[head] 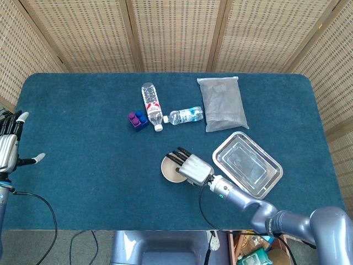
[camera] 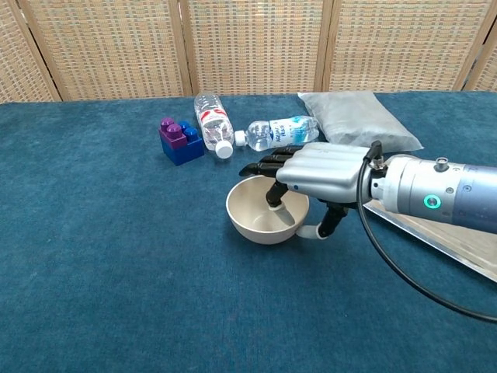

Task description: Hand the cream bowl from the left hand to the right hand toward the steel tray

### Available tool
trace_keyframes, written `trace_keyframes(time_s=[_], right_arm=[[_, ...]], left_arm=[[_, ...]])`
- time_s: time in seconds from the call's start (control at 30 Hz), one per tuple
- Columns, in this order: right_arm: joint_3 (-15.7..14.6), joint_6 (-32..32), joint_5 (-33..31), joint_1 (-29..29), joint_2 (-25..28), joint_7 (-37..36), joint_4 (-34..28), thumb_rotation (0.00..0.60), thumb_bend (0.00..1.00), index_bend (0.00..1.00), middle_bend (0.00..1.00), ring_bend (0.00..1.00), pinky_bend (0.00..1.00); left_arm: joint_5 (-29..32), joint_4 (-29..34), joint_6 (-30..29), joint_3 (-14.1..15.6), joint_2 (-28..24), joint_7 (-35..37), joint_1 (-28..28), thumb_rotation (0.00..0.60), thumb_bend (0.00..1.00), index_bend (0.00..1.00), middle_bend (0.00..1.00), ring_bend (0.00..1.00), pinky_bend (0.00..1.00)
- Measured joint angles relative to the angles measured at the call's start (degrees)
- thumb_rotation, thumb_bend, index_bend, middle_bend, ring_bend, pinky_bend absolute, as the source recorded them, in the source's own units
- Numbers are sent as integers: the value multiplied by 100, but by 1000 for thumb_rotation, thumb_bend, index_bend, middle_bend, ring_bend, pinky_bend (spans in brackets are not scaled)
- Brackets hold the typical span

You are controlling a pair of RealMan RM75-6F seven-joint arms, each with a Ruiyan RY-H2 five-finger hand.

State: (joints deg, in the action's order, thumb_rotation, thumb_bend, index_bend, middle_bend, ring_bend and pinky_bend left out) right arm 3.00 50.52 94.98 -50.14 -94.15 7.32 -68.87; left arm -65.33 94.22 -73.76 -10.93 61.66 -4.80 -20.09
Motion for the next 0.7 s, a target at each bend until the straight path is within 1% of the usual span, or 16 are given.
trace_keyframes(time_s=[0.17,0.37,0.57,0.7], right_arm=[[-44,251,119,-17,-45,-188,128,600,393,658,0,0,0],[-38,500,177,-16,24,-333,158,600,399,660,0,0,0],[20,718,143,68,447,-159,-64,600,401,660,0,0,0],[30,768,-6,217,923,23,-196,600,401,660,0,0,0]], left_arm=[[-3,-6,32,-20,2,3,7,600,0,0,0,0,0],[-19,8,58,-27,1,-10,16,600,0,0,0,0,0],[4,-34,156,-31,25,-33,-11,600,0,0,0,0,0],[12,-79,239,-30,45,-36,-39,600,0,0,0,0,0]])
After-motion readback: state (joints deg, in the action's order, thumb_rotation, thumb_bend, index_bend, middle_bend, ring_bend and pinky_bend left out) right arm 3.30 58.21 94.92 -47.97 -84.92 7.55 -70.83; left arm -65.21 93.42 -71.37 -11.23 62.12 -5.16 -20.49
